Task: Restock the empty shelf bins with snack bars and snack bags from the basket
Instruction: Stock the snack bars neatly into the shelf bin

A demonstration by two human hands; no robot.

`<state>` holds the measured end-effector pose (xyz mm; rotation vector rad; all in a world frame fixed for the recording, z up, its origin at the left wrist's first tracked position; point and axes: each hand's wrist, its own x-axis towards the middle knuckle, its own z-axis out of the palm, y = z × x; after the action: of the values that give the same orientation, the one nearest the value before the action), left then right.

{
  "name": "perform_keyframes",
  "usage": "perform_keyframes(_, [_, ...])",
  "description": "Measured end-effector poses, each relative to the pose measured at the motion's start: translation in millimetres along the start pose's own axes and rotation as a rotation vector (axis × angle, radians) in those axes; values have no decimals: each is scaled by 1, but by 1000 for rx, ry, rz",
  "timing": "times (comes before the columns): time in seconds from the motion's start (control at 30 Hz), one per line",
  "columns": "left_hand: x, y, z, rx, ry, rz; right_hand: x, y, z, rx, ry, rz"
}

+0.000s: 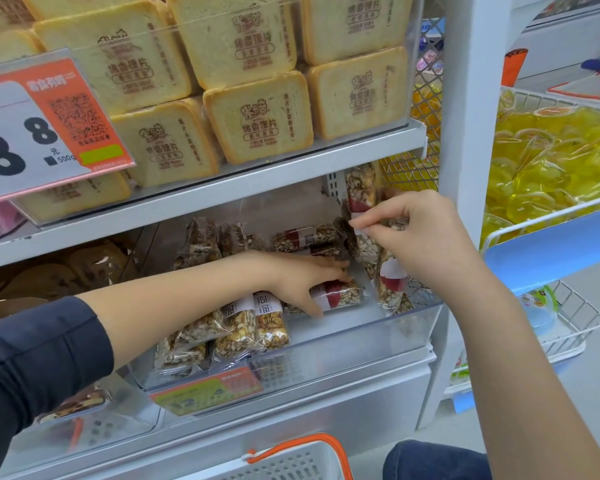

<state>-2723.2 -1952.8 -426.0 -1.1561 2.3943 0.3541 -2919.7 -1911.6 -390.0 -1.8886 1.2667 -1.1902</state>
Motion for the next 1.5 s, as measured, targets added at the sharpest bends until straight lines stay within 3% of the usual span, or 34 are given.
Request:
perform_keyframes(0.1, [2, 3, 7, -14, 16, 44, 1, 0, 1, -8, 3, 1])
perform_keyframes(0.4, [9, 2, 11, -2, 93, -47, -1, -3, 0, -20, 4, 2])
perform_keyframes(0.63, [-3, -5, 0, -309, -32, -63, -1, -1, 0, -19, 0, -3])
perform_keyframes(0.73, [-19, -2, -14, -540, 143, -76, -1, -3, 0, 4, 12, -1])
perform_keyframes(0.83, [-35, 15, -25, -923, 373, -25, 0, -4, 4, 90, -26, 2])
perform_keyframes(0.9, [-39, 27, -25, -974, 524, -25, -1, -6, 10, 153, -76, -15])
perform_keyframes(1.0, [-39, 35, -21, -965, 678, -87, -1, -9, 14, 231, -104, -30])
perform_keyframes(1.07, [-43, 33, -19, -950, 686, -132, -1, -8, 11, 265, -108, -20])
perform_keyframes(1.17, [-56, 26, -17, -761, 600, -239, -3, -2, 5, 214, -13, 19])
perform_keyframes(1.27, [-64, 26, -17, -286, 481, -368, -3, -1, 3, 128, 106, -7])
perform_keyframes(1.33, [-61, 28, -17, -98, 384, -368, -4, -3, 4, 11, 134, -81])
perform_keyframes(1.5, [-41, 37, -16, -59, 197, -234, -2, -2, 6, -116, 202, -172])
